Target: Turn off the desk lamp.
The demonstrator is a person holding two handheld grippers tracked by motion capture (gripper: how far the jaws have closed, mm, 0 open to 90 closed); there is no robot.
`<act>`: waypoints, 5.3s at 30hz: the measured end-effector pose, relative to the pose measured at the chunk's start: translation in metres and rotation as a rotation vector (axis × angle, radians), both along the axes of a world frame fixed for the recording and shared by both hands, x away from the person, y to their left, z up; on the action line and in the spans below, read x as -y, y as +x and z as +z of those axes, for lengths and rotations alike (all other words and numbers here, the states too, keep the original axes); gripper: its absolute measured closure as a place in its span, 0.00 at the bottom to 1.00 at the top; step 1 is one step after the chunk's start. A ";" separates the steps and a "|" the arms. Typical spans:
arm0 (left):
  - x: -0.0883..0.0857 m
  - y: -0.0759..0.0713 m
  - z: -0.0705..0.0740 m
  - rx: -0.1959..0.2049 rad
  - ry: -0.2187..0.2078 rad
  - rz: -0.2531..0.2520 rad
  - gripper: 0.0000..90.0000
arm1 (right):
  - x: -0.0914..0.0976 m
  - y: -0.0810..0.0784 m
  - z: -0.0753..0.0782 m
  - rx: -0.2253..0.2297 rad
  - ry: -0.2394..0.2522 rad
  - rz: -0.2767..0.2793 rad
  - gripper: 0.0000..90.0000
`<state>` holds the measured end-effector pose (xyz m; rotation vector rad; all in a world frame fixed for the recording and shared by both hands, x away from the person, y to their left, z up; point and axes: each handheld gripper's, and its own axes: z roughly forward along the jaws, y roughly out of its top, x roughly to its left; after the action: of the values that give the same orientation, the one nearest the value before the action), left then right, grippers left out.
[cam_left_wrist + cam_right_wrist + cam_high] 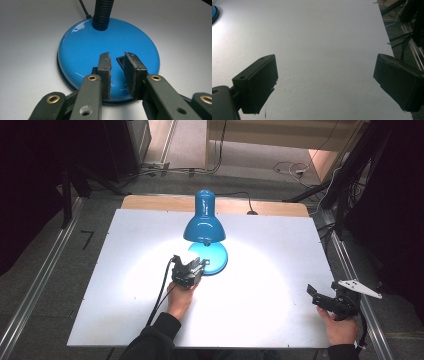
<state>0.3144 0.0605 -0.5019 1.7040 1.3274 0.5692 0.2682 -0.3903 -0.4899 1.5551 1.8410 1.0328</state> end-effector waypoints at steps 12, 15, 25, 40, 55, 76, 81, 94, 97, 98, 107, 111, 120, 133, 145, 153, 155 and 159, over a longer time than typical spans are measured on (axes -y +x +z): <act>0.008 0.003 0.001 0.007 0.009 -0.021 1.00 | 0.000 0.000 0.000 -0.001 0.001 0.002 0.05; 0.009 0.004 0.000 0.012 0.012 -0.019 1.00 | 0.000 0.001 0.000 -0.004 0.002 0.001 0.05; 0.012 0.009 -0.003 0.001 0.016 -0.012 1.00 | 0.001 0.001 -0.001 -0.003 0.005 -0.001 0.05; 0.014 0.011 -0.003 0.011 0.029 -0.008 1.00 | 0.000 0.001 0.000 -0.003 0.004 0.003 0.05; 0.014 0.011 -0.004 0.012 0.038 -0.014 1.00 | -0.002 0.000 0.000 -0.002 0.002 0.009 0.05; 0.014 0.017 -0.005 0.012 0.039 0.009 1.00 | -0.004 0.000 0.000 -0.004 0.002 0.011 0.05; 0.012 0.019 -0.004 0.001 0.013 0.011 1.00 | -0.003 0.001 -0.001 -0.007 0.003 0.011 0.05; 0.005 0.018 0.000 -0.003 0.001 0.028 1.00 | -0.001 0.000 0.000 -0.003 0.007 0.003 0.05; 0.004 0.018 0.002 0.004 -0.001 0.019 0.98 | -0.001 0.000 -0.001 -0.007 0.006 0.002 0.05; 0.003 0.018 0.002 0.003 -0.003 0.017 0.93 | -0.002 0.000 -0.001 -0.006 0.005 0.002 0.05; -0.001 0.018 0.002 -0.036 0.030 0.022 0.55 | -0.001 0.000 -0.001 -0.007 0.005 0.003 0.05; -0.002 0.018 0.003 -0.039 0.039 0.036 0.46 | -0.001 0.000 -0.001 -0.007 0.005 0.001 0.05; -0.017 0.015 0.009 -0.037 0.076 0.066 0.32 | -0.001 0.001 -0.001 -0.009 0.003 0.001 0.05; -0.045 0.002 0.012 -0.051 0.119 0.058 0.21 | -0.002 0.000 -0.002 -0.014 -0.006 0.000 0.05; -0.064 -0.007 0.012 -0.032 0.101 0.088 0.18 | -0.003 0.000 -0.003 -0.019 -0.009 -0.003 0.05; -0.075 -0.012 0.015 -0.027 0.092 0.090 0.18 | -0.001 -0.001 -0.003 -0.016 -0.004 -0.007 0.05; -0.078 -0.014 0.016 -0.025 0.083 0.092 0.18 | 0.000 -0.001 -0.003 -0.019 -0.002 -0.009 0.05; -0.085 -0.018 0.017 -0.028 0.068 0.097 0.18 | -0.001 -0.001 -0.003 -0.019 -0.002 -0.009 0.05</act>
<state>0.2965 0.1454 -0.4850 1.7149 1.4313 0.6557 0.2668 -0.3897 -0.4927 1.5751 1.8456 1.0152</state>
